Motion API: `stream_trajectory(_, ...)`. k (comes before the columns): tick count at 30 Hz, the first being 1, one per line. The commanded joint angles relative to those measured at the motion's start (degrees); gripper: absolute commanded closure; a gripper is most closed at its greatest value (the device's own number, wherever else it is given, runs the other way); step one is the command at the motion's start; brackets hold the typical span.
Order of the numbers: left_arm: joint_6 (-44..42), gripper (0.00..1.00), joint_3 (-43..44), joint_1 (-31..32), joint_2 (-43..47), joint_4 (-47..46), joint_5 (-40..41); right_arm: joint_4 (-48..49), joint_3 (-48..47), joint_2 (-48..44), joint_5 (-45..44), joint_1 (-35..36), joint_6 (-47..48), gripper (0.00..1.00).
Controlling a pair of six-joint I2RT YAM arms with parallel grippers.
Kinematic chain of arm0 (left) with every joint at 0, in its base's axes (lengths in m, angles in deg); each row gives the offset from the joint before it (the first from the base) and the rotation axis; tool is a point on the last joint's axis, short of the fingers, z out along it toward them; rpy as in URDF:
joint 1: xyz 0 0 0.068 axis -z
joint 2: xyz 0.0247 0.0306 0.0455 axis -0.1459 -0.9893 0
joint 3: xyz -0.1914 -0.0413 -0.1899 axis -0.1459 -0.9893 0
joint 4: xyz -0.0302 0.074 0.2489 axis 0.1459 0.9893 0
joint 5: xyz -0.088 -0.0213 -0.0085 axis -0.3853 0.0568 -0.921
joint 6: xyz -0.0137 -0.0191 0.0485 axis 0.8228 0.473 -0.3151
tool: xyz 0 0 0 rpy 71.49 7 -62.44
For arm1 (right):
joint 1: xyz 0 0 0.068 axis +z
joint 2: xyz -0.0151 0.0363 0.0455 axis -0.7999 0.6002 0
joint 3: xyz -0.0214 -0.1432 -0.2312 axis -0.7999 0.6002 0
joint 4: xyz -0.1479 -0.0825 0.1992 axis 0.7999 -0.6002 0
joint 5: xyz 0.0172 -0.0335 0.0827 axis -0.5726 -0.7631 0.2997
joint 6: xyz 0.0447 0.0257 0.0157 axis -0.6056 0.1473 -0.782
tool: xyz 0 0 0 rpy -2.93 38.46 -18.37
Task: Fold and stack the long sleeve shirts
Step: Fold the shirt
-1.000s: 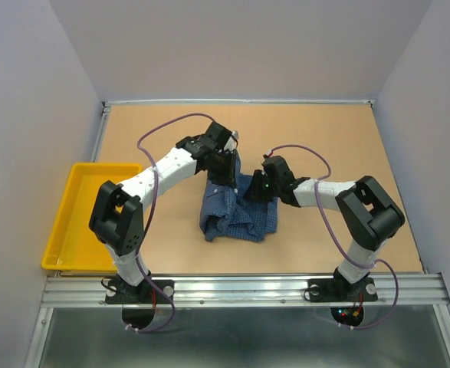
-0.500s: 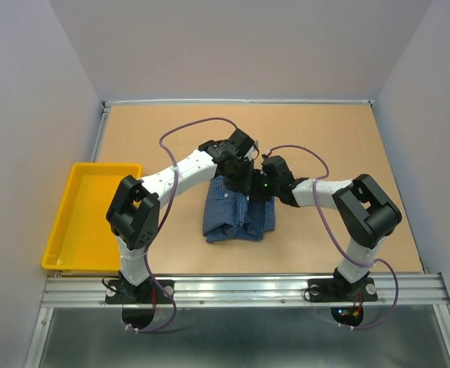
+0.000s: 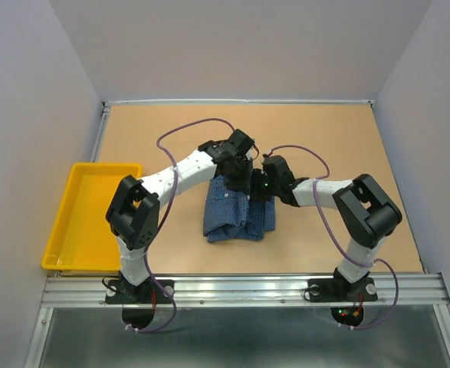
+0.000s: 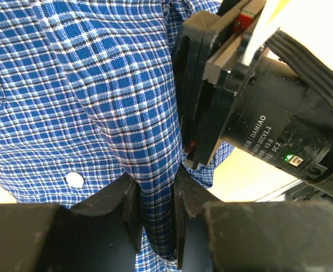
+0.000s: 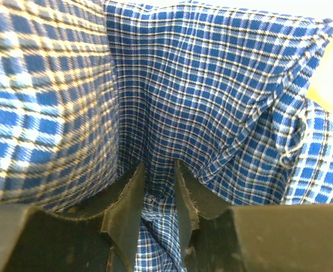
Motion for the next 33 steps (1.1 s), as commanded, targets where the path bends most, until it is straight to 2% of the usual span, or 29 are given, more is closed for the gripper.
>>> stream_trajectory(1, 3.4, 0.86, 0.1, 0.9, 5.4, -6.8, -1.6, -1.2, 2.0, -1.2, -2.7, 0.2, 0.7, 0.64)
stream_trajectory(13, 4.2, 0.94, -3.9, 0.2, 5.8, -8.3, -1.3, -3.1, 2.2, -9.3, -4.6, -2.4, 1.9, 0.62)
stream_trajectory(19, 4.4, 0.94, -4.1, 0.1, 4.4, -9.0, -2.0, -4.1, 4.6, -12.2, -3.4, -5.8, 0.9, 0.63)
stream_trajectory(25, 3.3, 0.94, -2.5, 0.2, 3.7, -8.0, -2.0, -4.2, 6.5, -10.6, -1.0, -9.2, 0.4, 0.73)
stream_trajectory(28, 3.1, 0.94, -2.0, 0.2, 2.7, -7.9, -2.5, -3.7, 5.7, -7.9, -0.1, -9.3, 0.8, 0.81)
stream_trajectory(33, 3.1, 0.94, -0.9, 0.5, 0.8, -7.8, -3.1, -2.1, 5.0, -5.1, 1.0, -9.3, 0.7, 0.88)
